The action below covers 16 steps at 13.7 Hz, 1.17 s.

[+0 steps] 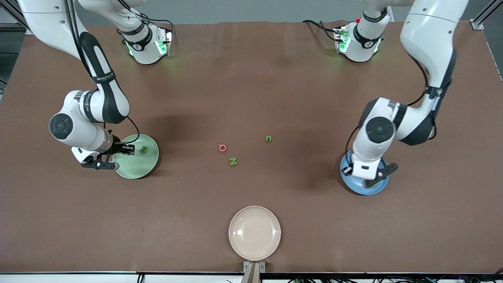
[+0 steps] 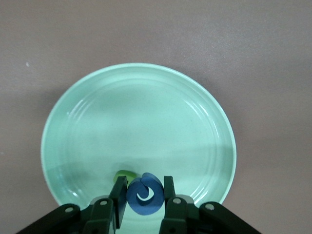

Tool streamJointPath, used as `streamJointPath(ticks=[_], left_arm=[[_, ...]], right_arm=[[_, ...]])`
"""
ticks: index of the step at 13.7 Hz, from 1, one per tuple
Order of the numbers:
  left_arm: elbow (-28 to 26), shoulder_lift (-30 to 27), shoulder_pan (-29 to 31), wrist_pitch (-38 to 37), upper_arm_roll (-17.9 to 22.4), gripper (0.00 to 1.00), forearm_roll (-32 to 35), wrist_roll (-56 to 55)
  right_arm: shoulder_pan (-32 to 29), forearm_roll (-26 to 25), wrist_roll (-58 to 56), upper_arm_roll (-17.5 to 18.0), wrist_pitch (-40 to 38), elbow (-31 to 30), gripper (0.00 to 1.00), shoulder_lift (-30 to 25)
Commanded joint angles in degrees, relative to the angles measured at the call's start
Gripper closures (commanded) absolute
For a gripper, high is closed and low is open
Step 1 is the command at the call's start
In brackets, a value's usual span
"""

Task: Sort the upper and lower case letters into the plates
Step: 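Drop the x onto the blue plate, then grasp the green u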

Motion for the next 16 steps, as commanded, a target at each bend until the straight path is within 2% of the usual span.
streamJointPath(ticks=[1,2,3,5,8,10,11,12,13,14,16], left_arm=[[-6.3,-1.6,3.5,6.9,-0.6,0.65,2.4,1.5],[-5.9,-0.9,4.1,7.2,-0.6,0.07,2.4,0.8],[-5.8,-1.1,4.2,7.2,-0.6,0.00,2.4,0.7],[-5.8,-3.1,4.0,6.4,-1.5,0.00,2.4,0.2],[-4.2,-3.8,3.8,0.2,-9.7,0.00,1.8,-5.3],[-2.6,-1.6,1.6,-0.6,-14.9,0.00,1.7,-14.1],[-0.9,0.4,-0.5,-0.6,-16.1,0.00,1.7,-19.5],[0.9,2.3,-3.6,-0.6,-16.3,0.00,1.7,-24.1],[3.6,5.5,-7.2,-0.8,-16.1,0.00,1.6,-28.6],[5.8,8.1,-9.7,-0.9,-16.0,0.01,1.7,-31.7],[8.8,11.7,-14.2,-1.4,-15.9,0.03,1.9,-34.9]], right_arm=[[-1.5,0.0,-0.8,1.1,3.6,-3.0,1.00,-1.5],[-1.5,0.0,-0.9,1.1,4.3,-3.3,1.00,-1.3],[-1.8,0.0,-0.9,1.1,4.8,-3.6,1.00,-1.0],[-2.4,0.0,-1.3,1.1,6.6,-4.4,1.00,-0.4],[-3.1,0.0,-1.6,1.1,9.3,-5.6,1.00,0.6],[-3.3,0.0,-1.7,1.1,10.4,-6.0,0.99,1.1],[-3.9,0.0,-1.8,1.1,10.8,-6.1,0.98,1.4],[-4.0,0.0,-2.2,1.1,10.8,-6.0,0.87,1.6],[-4.0,0.0,-2.2,1.1,10.6,-5.9,0.48,1.6],[-3.9,0.0,-2.1,1.2,10.6,-5.9,0.00,1.5],[-3.3,0.1,-1.3,1.3,10.0,-5.1,0.00,1.0]])
